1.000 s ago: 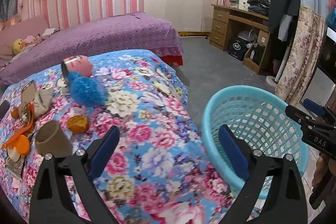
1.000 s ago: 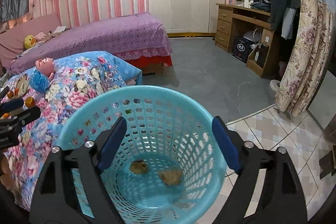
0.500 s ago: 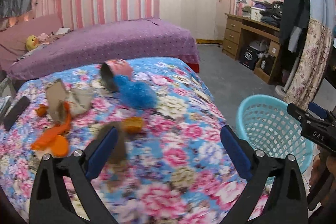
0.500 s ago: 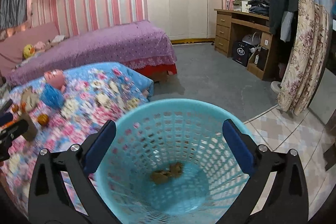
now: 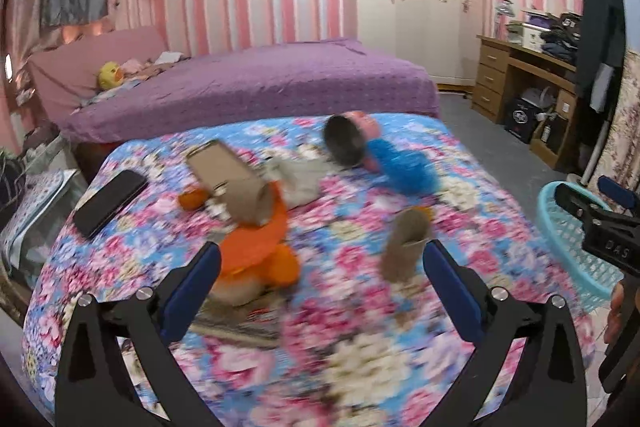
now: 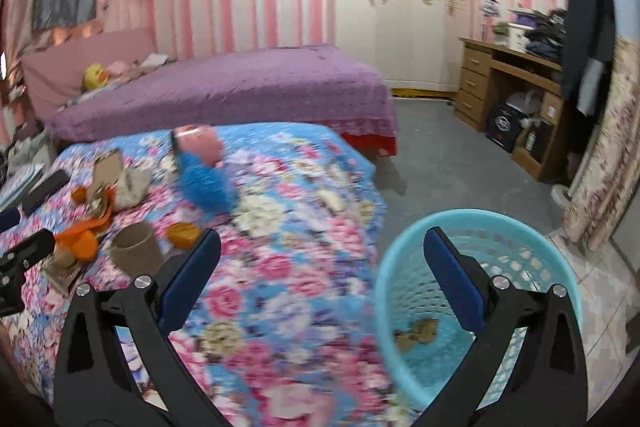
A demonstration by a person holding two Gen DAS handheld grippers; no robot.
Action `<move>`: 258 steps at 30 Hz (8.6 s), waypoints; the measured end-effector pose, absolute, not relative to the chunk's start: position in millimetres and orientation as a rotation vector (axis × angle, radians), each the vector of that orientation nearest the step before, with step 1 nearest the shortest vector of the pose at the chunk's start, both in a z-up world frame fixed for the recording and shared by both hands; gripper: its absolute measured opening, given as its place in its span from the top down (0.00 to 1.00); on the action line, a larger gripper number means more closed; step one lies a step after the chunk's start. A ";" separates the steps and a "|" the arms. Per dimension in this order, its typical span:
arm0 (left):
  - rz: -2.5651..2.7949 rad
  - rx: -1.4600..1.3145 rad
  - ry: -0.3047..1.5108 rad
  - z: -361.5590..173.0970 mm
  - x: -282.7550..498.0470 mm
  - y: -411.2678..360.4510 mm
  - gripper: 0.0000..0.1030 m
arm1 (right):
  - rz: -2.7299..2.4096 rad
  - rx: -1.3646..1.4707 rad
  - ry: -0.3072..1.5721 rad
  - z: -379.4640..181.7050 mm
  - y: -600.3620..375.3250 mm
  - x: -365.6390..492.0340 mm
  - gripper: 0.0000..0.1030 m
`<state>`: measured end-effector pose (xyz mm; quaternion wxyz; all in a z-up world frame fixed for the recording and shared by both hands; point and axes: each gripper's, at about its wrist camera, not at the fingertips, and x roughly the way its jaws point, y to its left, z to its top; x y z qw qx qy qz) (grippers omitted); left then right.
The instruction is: Collect trash
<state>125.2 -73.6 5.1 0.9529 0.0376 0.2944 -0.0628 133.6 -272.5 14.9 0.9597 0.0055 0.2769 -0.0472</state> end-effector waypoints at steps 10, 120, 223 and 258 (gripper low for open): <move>-0.075 0.014 0.644 -21.8 135.7 -19.4 0.04 | -0.079 0.013 0.571 -0.2 -243.4 144.0 0.04; -0.128 -0.055 0.814 -59.4 182.6 35.3 0.60 | 0.028 -0.087 0.689 -36.0 -194.3 169.3 0.04; -0.176 -0.062 0.622 1.9 138.6 -14.9 0.95 | 0.104 -0.034 0.624 -7.8 -250.3 163.8 0.60; 0.101 0.072 0.642 -21.9 174.0 44.8 0.94 | 0.053 0.027 0.628 -9.3 -298.0 159.0 0.60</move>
